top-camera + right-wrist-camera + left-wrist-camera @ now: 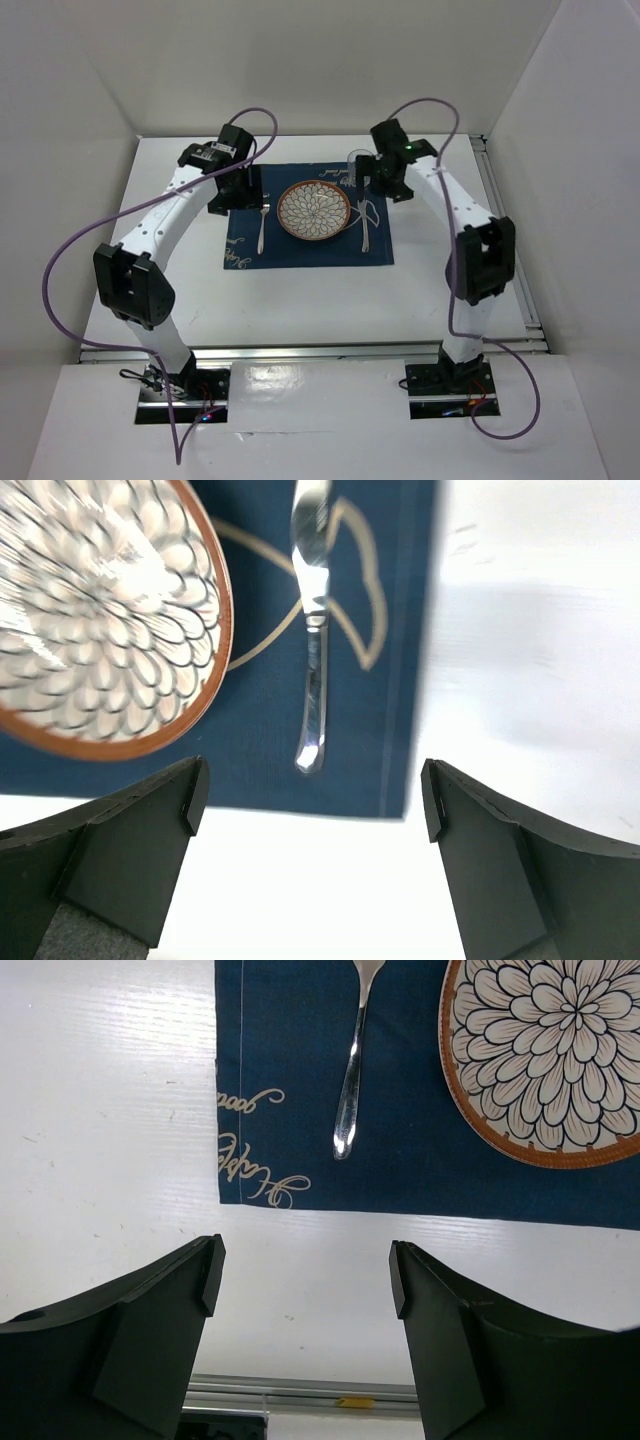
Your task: Set the dinner table for one person
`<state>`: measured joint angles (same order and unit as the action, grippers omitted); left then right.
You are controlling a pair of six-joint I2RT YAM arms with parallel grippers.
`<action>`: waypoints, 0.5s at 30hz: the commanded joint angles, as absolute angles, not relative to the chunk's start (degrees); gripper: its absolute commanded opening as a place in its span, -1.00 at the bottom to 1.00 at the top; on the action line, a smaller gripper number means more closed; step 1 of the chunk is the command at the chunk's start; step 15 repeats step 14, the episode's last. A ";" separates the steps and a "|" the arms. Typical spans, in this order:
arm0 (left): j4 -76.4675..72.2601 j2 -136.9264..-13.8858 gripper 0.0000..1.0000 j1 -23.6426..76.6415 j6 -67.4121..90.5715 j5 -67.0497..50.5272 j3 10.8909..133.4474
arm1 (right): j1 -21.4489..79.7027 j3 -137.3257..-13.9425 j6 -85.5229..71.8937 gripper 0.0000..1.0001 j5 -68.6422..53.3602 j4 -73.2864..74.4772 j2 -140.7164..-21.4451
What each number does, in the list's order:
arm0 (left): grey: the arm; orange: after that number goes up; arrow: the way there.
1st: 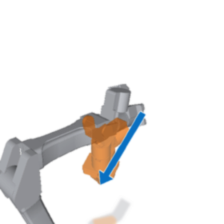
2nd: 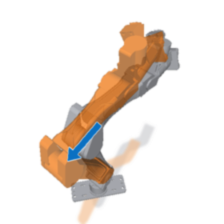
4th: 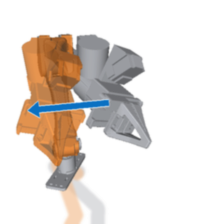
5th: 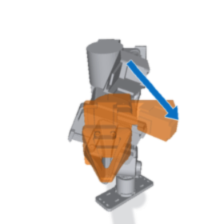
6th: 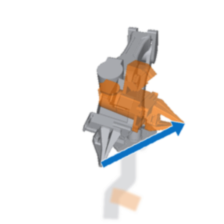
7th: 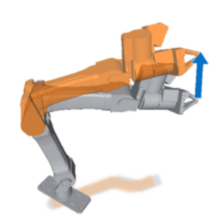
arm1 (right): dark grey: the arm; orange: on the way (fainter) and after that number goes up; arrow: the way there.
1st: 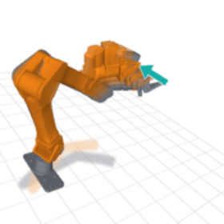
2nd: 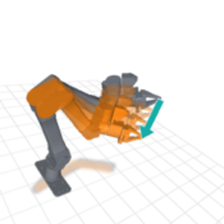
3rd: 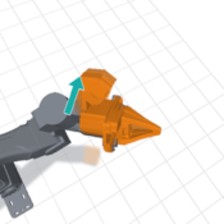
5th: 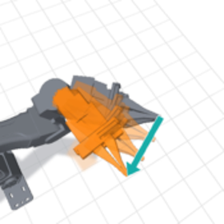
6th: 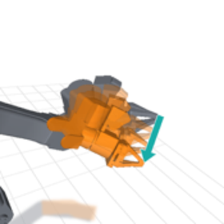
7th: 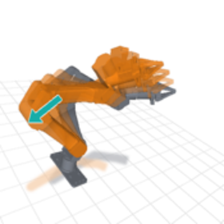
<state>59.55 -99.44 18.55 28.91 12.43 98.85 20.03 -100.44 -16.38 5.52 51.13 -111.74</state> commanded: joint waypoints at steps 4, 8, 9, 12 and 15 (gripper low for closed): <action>60.38 -94.66 0.69 18.28 29.62 12.83 99.05 | 14.60 -96.70 -24.16 1.00 16.16 58.71 -94.33; 60.38 -92.12 0.69 18.28 30.23 11.87 97.82 | 11.52 -87.82 -26.54 1.00 18.19 58.71 -83.96; 59.77 -91.59 0.69 18.28 30.76 11.87 97.82 | 11.51 -86.50 -26.54 1.00 18.19 58.71 -82.63; 58.54 -89.66 0.69 18.28 30.76 10.37 96.42 | 10.20 -82.45 -27.07 1.00 19.50 58.71 -78.32; 58.54 -88.95 0.69 18.28 30.76 9.84 95.71 | 10.20 -81.12 -27.07 1.00 20.04 58.71 -75.43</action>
